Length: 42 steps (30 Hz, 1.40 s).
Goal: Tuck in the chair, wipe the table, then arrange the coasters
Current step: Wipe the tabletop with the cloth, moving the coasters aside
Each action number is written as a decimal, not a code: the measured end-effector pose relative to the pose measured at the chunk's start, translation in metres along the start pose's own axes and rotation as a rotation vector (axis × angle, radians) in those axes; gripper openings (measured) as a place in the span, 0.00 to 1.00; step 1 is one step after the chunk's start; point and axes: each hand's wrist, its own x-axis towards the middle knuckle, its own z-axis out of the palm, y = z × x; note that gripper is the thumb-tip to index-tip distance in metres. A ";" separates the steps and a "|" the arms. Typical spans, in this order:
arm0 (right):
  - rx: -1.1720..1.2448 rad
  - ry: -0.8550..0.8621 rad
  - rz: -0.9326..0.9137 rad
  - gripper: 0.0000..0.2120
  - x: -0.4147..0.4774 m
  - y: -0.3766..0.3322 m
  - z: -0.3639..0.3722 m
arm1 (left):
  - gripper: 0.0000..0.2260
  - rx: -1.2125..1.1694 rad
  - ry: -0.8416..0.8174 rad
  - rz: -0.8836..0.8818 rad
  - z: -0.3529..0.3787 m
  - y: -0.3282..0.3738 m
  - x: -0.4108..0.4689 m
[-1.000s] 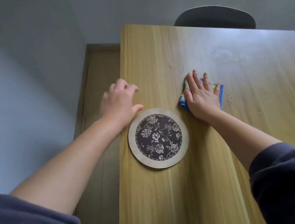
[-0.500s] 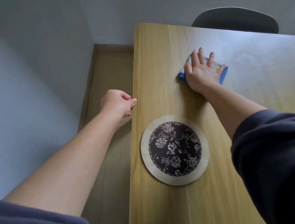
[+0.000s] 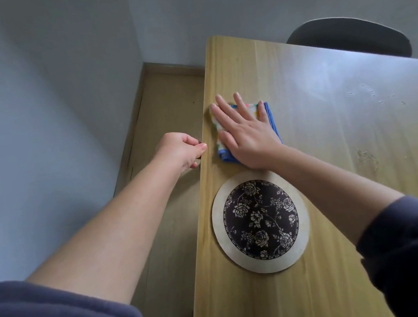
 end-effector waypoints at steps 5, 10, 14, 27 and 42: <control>0.048 0.019 0.165 0.27 0.073 0.004 -0.009 | 0.05 -0.007 0.003 -0.028 0.000 0.000 -0.001; 0.050 0.016 0.147 0.26 0.072 -0.005 -0.010 | 0.04 -0.087 0.029 -0.050 0.005 0.000 -0.005; -0.002 0.003 -0.068 0.28 0.014 -0.014 0.000 | 0.05 -0.048 -0.045 -0.073 0.000 0.004 -0.004; 0.048 0.037 0.186 0.26 0.141 0.038 -0.017 | 0.07 0.428 -0.392 -0.085 -0.024 0.022 0.022; 0.099 0.045 0.332 0.27 0.171 0.085 -0.035 | 0.07 0.342 -0.274 -0.010 -0.014 0.017 0.017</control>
